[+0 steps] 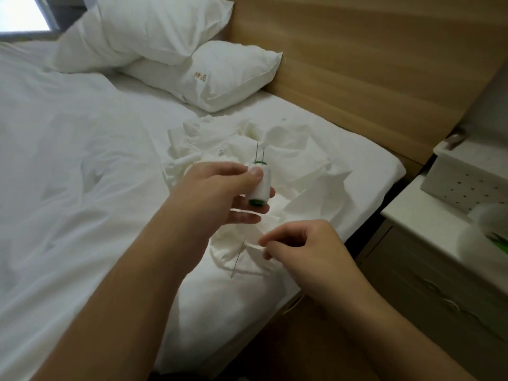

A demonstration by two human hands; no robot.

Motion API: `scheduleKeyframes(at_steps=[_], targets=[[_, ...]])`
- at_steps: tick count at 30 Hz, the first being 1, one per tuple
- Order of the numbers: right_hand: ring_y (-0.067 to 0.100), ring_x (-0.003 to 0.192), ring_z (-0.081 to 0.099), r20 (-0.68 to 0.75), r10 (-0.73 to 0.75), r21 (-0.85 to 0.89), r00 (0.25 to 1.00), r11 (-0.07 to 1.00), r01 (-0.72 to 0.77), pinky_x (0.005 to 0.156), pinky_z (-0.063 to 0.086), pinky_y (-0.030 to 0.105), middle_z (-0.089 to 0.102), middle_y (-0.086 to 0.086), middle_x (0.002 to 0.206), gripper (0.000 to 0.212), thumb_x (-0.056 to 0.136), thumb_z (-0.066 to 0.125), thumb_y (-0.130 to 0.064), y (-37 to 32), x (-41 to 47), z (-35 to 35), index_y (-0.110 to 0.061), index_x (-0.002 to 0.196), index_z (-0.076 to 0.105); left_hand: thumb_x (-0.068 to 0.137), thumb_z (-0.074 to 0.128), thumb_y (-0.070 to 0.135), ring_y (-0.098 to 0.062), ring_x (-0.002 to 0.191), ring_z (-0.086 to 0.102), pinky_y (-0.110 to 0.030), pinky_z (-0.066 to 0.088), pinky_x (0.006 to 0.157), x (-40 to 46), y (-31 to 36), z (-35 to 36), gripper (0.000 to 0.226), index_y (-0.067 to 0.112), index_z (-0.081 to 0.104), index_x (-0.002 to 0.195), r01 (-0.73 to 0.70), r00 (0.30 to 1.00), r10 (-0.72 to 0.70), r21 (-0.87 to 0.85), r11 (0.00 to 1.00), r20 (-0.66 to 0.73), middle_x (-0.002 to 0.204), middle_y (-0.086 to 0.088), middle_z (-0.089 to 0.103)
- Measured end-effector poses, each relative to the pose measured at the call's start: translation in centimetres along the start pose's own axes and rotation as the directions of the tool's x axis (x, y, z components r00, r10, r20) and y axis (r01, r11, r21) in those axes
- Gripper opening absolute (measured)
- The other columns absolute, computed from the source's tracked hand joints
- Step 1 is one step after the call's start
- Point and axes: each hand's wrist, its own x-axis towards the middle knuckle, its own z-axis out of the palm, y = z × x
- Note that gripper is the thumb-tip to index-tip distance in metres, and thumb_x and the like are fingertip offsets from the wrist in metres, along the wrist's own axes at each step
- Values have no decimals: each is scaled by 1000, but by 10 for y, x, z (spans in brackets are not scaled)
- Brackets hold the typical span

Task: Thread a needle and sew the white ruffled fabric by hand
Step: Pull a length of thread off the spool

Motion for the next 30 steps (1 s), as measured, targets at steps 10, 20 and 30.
scheduleKeyframes(at_steps=[10, 20, 30], targets=[[10, 68, 64, -199, -241, 124, 950, 955, 268, 64, 54, 23, 74, -13, 103, 34, 98, 65, -7, -29, -27, -81, -38, 109, 72, 96, 65, 24, -27, 92, 76, -31, 60, 74, -11, -4, 32, 34, 4, 76, 121, 2, 969, 68, -282, 960, 238, 111, -17, 79], [19, 72, 72, -144, -311, 105, 939, 939, 327, 61, 63, 36, 73, -14, 109, 40, 95, 70, -8, -40, -37, -124, -34, 125, 66, 93, 68, 16, -30, 96, 76, -35, 65, 83, -2, 15, 85, 28, 1, 80, 113, 52, 952, 102, -482, 875, 289, 112, -18, 78], [13, 61, 68, -169, -238, 97, 956, 962, 257, 59, 56, 24, 75, 0, 77, 12, 84, 75, -31, -26, -37, -148, -25, 95, 76, 87, 63, 25, -22, 86, 73, -31, 62, 75, 2, 10, 105, 40, 0, 80, 113, 78, 944, 86, -467, 881, 319, 101, -16, 75]])
